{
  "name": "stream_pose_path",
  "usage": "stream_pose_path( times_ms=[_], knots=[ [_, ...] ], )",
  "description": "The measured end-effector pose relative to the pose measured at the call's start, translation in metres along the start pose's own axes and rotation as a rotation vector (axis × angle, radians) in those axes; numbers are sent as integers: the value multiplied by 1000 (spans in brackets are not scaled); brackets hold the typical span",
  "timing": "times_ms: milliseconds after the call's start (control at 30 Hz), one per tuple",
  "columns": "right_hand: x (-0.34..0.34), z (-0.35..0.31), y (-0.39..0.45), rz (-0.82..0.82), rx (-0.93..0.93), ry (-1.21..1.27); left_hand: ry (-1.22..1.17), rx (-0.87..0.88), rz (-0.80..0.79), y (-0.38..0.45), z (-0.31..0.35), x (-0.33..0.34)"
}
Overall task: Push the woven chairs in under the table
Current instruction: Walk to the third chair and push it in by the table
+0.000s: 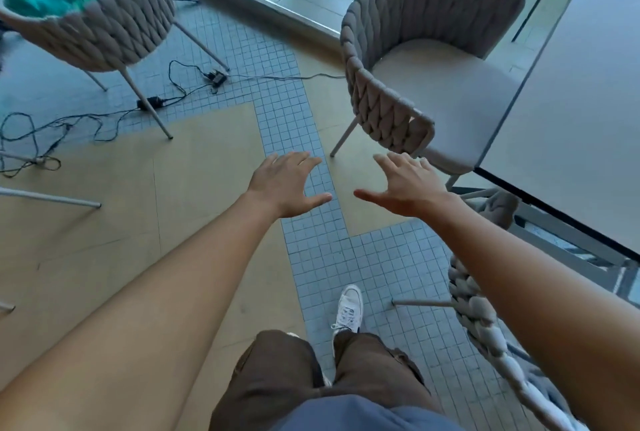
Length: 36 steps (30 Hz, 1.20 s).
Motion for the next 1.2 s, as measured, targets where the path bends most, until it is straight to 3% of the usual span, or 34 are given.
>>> stream_pose_path(
  times_ms=[300, 733, 1200],
  knots=[
    [-18, 7, 77, 49, 178, 26, -10, 183, -11, 111, -45, -10],
    [-11, -13, 138, 45, 629, 123, 48, 589, -88, 244, -102, -7],
    [34, 31, 245, 137, 722, 165, 107, 811, -75, 375, -62, 32]
  ],
)
Point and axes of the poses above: each hand's wrist, its own y-axis towards the middle knuckle, its own x-axis out of the palm, z = x × y, the point moved 5 cm from there along y, towards the middle knuckle, and after that the axes turned 10 degrees about z, right-handed, at the moved point
